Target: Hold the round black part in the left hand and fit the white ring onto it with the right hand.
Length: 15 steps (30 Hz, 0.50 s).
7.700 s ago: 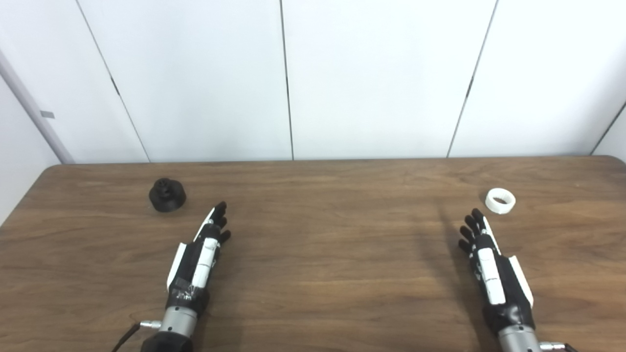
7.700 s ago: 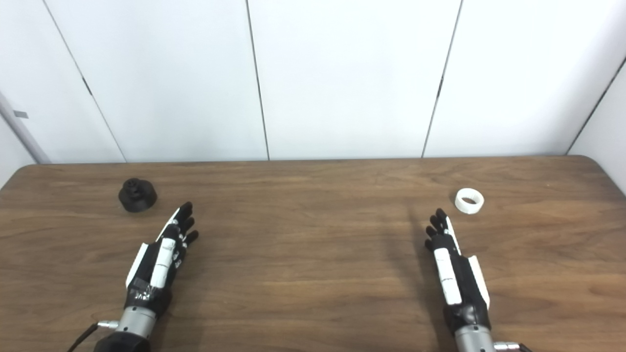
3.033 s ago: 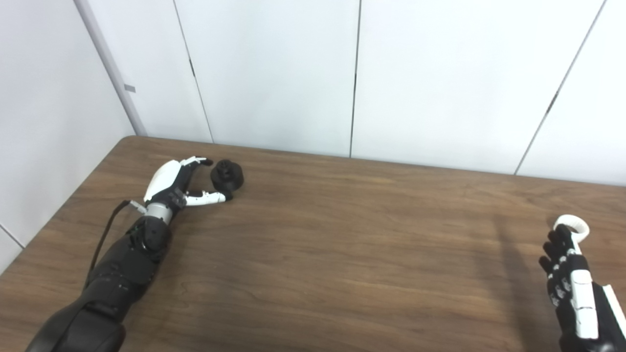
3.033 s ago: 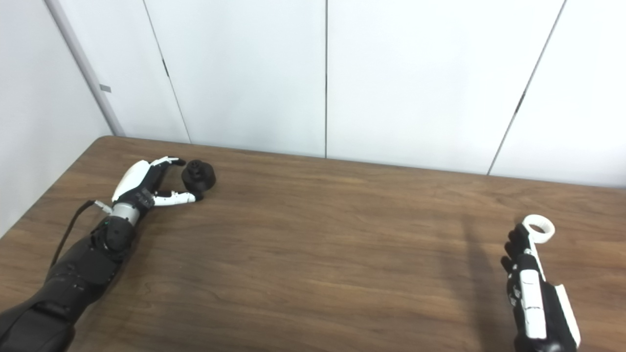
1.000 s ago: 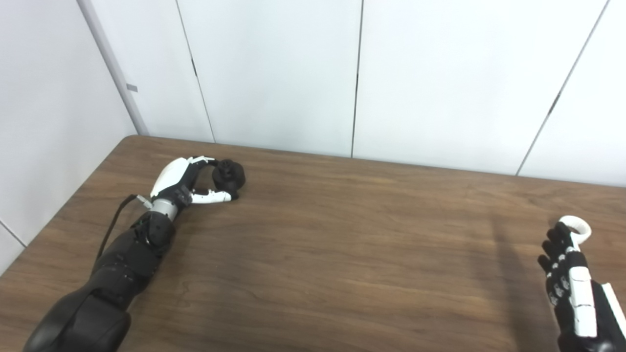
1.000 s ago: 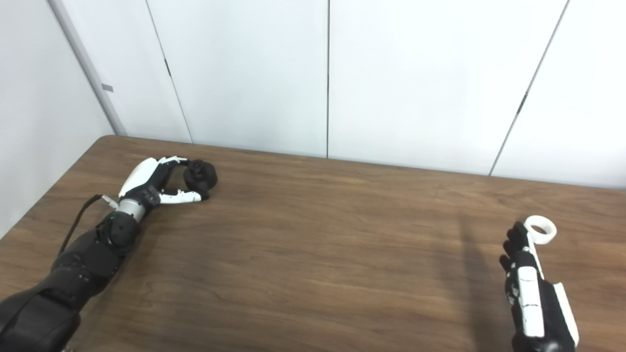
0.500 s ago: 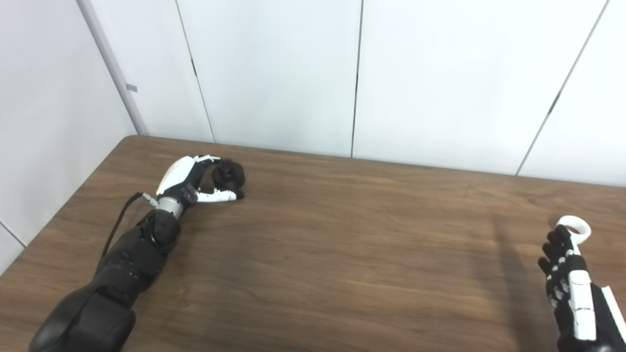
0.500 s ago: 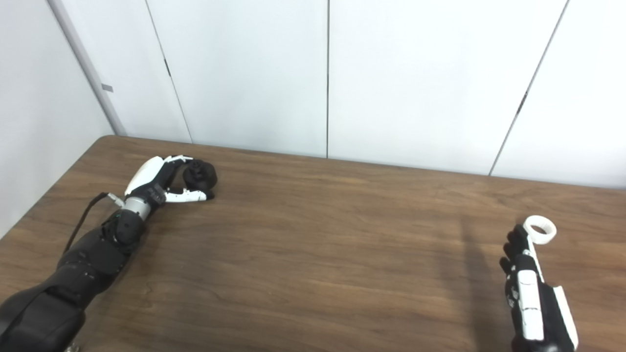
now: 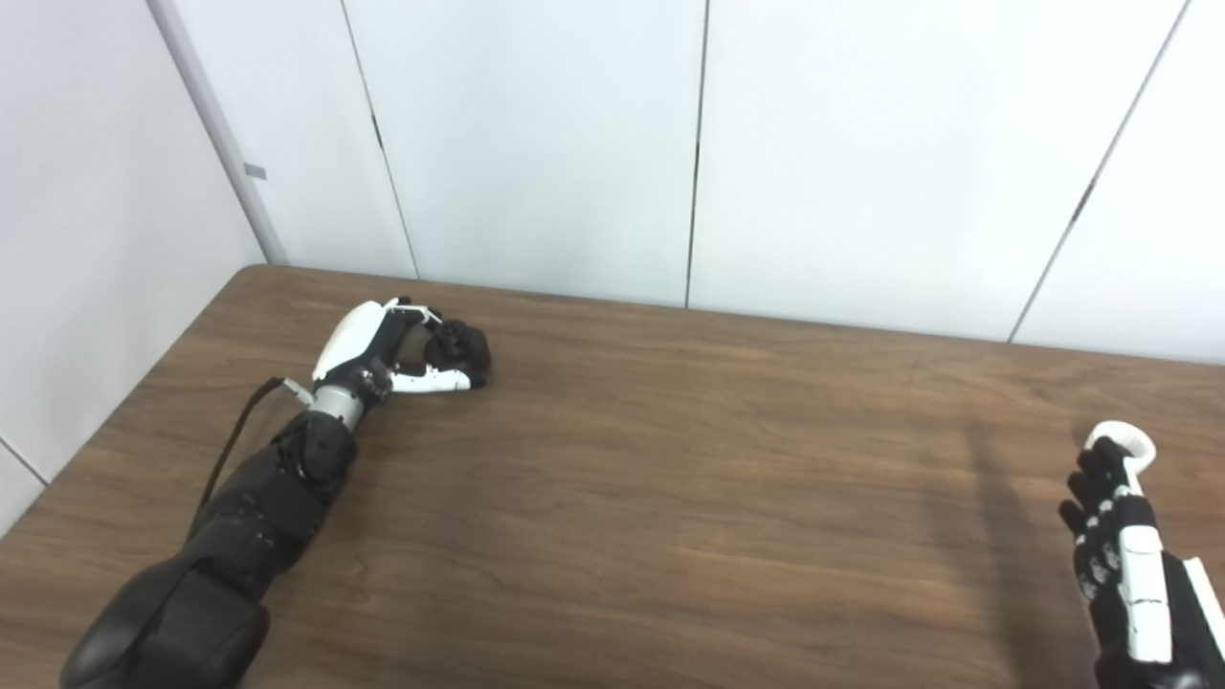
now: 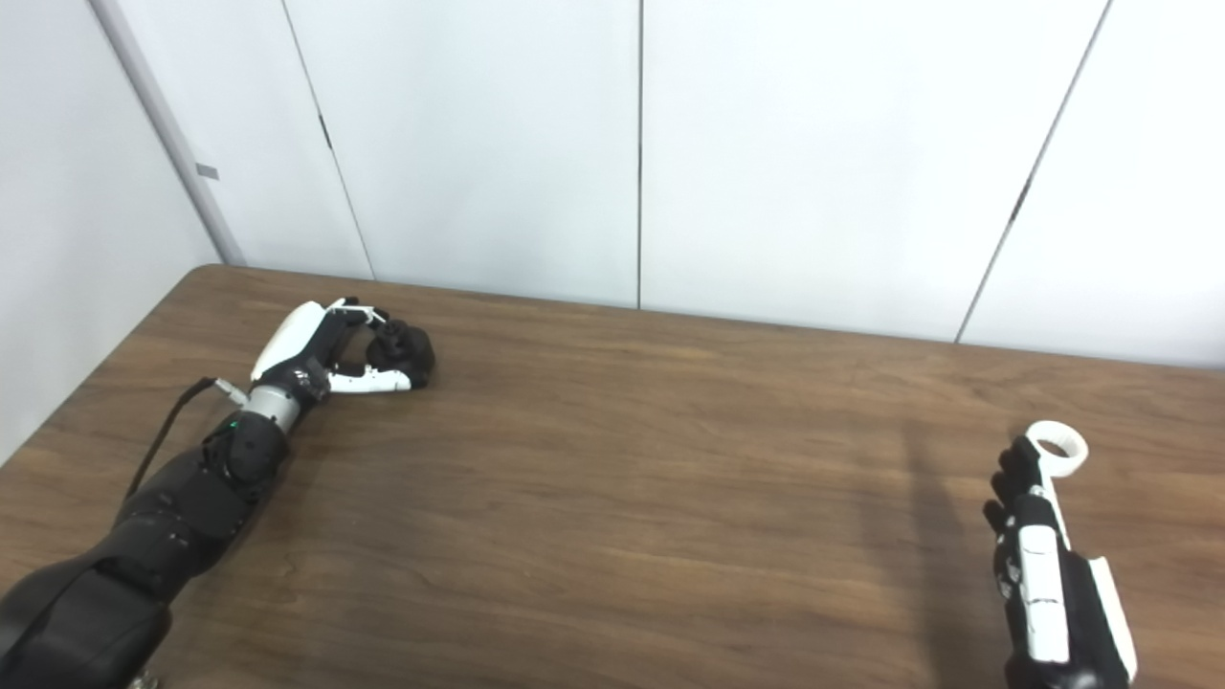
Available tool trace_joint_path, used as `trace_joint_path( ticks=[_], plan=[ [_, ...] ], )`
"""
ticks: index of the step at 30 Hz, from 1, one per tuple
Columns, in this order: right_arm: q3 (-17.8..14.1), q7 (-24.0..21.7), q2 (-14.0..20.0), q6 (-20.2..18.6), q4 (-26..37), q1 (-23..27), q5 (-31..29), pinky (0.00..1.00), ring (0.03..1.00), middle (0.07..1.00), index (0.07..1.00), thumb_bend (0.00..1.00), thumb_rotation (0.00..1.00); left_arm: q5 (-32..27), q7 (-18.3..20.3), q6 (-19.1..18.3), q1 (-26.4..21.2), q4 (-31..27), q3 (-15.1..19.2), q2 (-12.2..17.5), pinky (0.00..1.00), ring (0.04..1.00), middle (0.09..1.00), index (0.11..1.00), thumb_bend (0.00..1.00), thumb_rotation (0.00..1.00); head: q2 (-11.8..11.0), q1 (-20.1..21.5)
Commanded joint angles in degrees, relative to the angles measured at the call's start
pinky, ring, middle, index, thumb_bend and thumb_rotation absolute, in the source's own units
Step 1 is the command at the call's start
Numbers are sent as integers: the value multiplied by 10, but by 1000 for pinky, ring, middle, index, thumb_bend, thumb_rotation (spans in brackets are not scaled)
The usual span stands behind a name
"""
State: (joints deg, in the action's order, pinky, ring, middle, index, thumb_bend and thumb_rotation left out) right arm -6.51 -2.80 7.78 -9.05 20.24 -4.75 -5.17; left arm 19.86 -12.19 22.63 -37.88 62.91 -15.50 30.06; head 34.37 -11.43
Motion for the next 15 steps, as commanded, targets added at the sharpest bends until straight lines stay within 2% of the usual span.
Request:
trace_joint_path(
  ticks=[1, 4, 9, 15],
  plan=[
    [-4, 4, 0, 13, 19, 16, -1, 1000, 1000, 1000, 1000, 348, 1000, 16, 42, 3, -1, -23, -15, -2, 1000, 999, 846, 485, 522, 48, 0, 0],
    [-2, 6, -1, 15, 20, 19, 1, 1000, 1000, 1000, 1000, 359, 1000, 14, 59, 1, 11, -69, -15, 1, 1000, 1000, 876, 485, 523, 49, 0, 5],
    [2, 7, -5, 20, 14, 27, 6, 1000, 1000, 1000, 1000, 366, 1000, 19, 105, -15, 47, -186, -22, 9, 1000, 1000, 931, 484, 524, 53, -4, 22],
    [6, 7, -8, 20, 15, 31, 14, 1000, 1000, 1000, 1000, 368, 1000, 29, 151, -39, 97, -323, -24, -1, 1000, 1000, 949, 484, 525, 57, -5, 32]
  ],
)
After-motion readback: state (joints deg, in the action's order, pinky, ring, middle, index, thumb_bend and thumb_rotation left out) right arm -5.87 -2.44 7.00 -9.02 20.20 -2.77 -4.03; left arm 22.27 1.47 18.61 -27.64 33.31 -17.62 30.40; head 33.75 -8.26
